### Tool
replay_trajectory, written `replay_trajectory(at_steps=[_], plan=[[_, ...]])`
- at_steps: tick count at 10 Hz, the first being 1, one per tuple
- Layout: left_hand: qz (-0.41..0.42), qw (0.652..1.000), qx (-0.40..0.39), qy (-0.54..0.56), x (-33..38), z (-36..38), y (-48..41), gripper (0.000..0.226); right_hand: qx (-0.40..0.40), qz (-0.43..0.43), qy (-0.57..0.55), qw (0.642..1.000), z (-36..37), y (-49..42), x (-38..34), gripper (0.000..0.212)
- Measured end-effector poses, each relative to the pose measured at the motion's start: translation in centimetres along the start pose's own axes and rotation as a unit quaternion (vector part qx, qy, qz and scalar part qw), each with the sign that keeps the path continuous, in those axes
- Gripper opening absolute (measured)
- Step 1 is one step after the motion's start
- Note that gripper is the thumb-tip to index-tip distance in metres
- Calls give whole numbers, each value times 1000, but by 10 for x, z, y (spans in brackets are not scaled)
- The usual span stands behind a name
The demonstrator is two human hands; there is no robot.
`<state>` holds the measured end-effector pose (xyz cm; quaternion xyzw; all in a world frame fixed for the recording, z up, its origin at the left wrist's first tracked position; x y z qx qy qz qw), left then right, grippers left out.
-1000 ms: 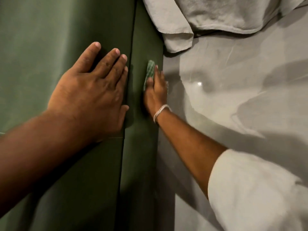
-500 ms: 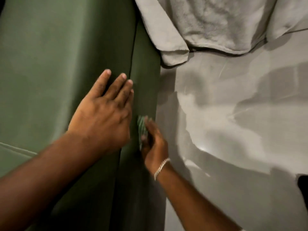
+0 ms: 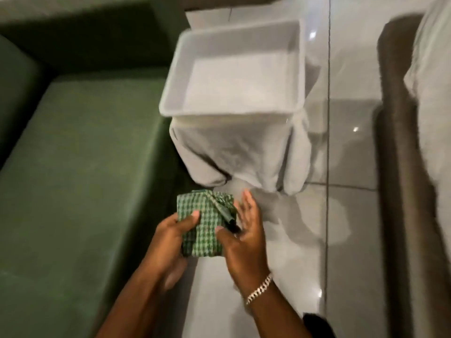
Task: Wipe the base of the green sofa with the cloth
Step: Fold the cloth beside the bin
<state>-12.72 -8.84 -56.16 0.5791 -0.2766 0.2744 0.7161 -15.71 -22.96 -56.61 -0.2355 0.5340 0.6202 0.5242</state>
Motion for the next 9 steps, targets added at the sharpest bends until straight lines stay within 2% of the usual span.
replay_trajectory(at_steps=[1, 2, 3, 4, 5, 6, 7, 8, 9], plan=[[40, 993, -64, 86, 59, 43, 0, 42, 6, 4, 16, 1000, -24, -15, -81, 87], [87, 985, -102, 110, 129, 72, -16, 36, 12, -15, 34, 999, -27, -50, -153, 58], [125, 985, -82, 83, 198, 78, -53, 22, 61, -71, 98, 991, -22, -105, -218, 32], [135, 991, -1, 5, 237, 68, -106, 12, 113, -79, 179, 974, -19, -169, -244, 24], [113, 989, 60, -76, 243, 57, -152, 17, 150, -35, 247, 957, -19, -227, -235, 18], [80, 986, 42, -140, 249, 49, -157, 45, 147, -14, 372, 916, -15, -246, -236, 21], [121, 975, 52, -179, 303, 13, -129, 47, 116, -51, 411, 903, 18, -232, -280, 31], [215, 946, 105, -220, 409, -31, -68, 37, 60, -215, 386, 895, 93, -193, -388, 17], [329, 878, 192, -291, 547, -68, 15, 35, -22, -339, 341, 876, 170, -124, -515, 33]])
Point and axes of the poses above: each hand's wrist, its own y-axis away from the middle knuckle, its own z-axis out of the palm, x = y × z, the point moved 10 cm from there along -y, towards the middle knuckle, and after that the axes turned 10 degrees about -x, right-handed, at the moved point
